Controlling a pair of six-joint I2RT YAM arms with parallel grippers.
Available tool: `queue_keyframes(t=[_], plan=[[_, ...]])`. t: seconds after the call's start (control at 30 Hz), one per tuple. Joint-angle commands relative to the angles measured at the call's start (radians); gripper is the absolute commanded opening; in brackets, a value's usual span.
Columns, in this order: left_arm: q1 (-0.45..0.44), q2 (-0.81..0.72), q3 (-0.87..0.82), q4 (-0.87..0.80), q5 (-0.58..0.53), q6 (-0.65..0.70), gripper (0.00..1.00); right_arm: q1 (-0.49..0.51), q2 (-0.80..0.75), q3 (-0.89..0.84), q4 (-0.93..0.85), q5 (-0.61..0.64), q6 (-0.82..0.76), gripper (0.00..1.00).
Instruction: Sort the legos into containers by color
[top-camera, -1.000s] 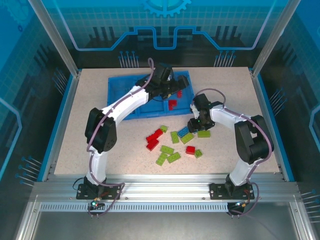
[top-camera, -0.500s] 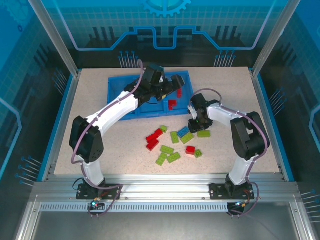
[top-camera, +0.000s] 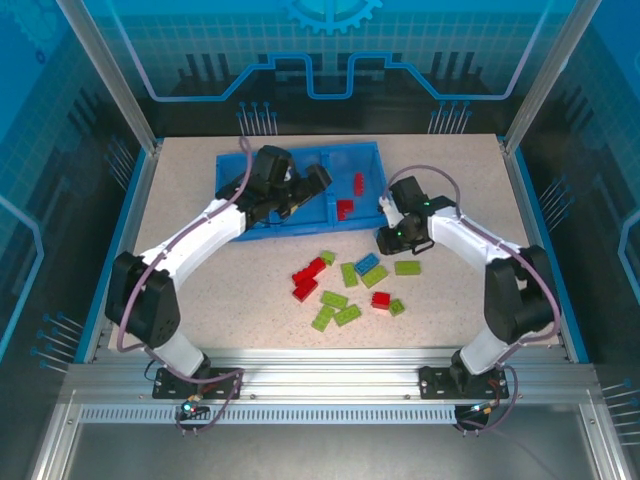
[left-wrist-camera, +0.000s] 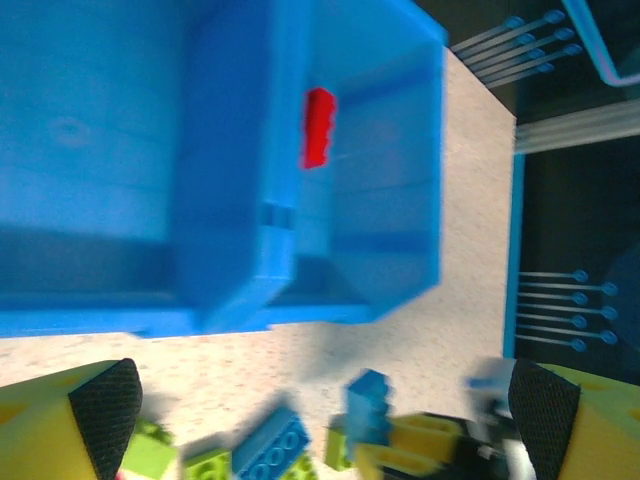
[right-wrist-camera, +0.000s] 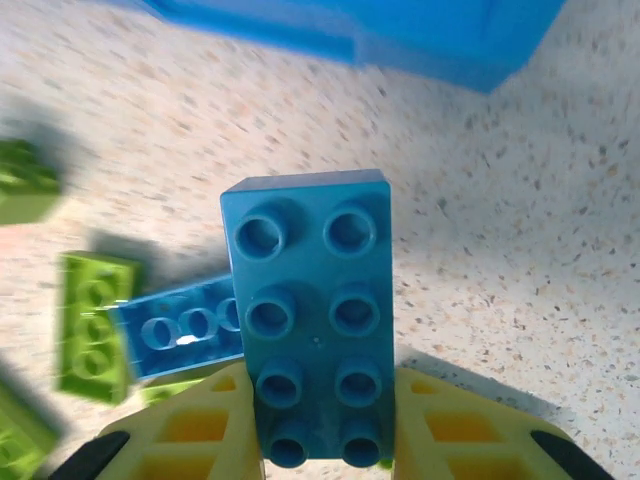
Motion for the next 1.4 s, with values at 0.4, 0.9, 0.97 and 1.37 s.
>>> queue_keyframes(t=[0.4,0.9,0.97,1.37], plan=[[0.248,-0.305,-0.344,-0.13,-0.191,0.023,0.99,0.224,0.171,0.408,0.284,-0.45,0.28,0.27],[0.366,-0.365,-0.577,-0.145,-0.169,0.0,0.99,0.321,0.847,1.269,0.051,-0.456,0.492,0.29],[0.366,-0.367,-0.581,-0.143,-0.165,-0.003,0.99,0.319,0.896,1.333,0.036,-0.438,0.525,0.3],[0.346,-0.38,-0.596,-0.106,-0.097,0.037,0.99,0.318,0.949,1.377,0.093,-0.478,0.581,0.82]])
